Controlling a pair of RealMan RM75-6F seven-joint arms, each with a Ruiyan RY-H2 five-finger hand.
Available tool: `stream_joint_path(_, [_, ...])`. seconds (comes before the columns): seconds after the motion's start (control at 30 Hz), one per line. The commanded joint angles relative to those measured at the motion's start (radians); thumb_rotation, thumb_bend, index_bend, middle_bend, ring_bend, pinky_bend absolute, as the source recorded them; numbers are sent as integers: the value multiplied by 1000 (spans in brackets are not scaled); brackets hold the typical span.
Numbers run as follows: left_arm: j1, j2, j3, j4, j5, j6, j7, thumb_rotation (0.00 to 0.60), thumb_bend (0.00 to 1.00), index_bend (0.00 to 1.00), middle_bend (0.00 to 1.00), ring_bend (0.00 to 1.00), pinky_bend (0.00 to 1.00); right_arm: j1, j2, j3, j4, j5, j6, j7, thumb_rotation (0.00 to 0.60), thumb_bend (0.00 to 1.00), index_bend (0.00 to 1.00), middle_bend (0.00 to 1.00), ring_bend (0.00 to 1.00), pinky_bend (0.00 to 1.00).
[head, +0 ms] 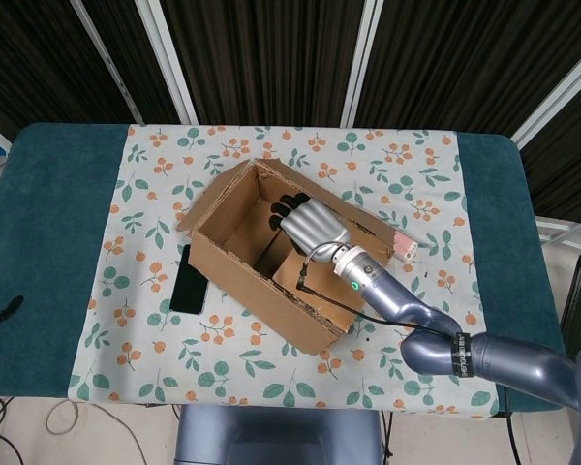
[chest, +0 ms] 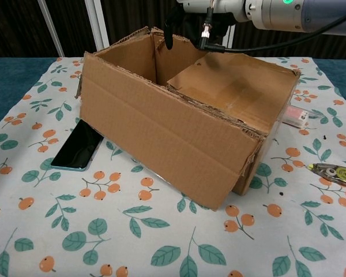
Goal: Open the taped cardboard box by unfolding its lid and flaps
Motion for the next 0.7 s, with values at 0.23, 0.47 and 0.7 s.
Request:
stream_joint_path(0.23, [8, 0, -12, -1, 11, -13, -5, 600, 88, 0, 0, 0, 36, 6, 17, -55, 3, 17, -6, -35, 600, 1000, 430, 256, 179, 249])
stream_joint_path(0.47, [14, 3, -32, 0, -2, -26, -21, 600, 88, 0, 0, 0, 36, 9, 47, -88, -12, 25, -15, -53, 600, 1000, 459, 259, 179, 249])
stream_joint_path(0.7, [18, 4, -37, 0, 7, -35, -19, 600, 89, 0, 0, 0, 36, 7, 67, -115, -20, 37, -13, -67, 600, 1000, 524, 265, 180, 249])
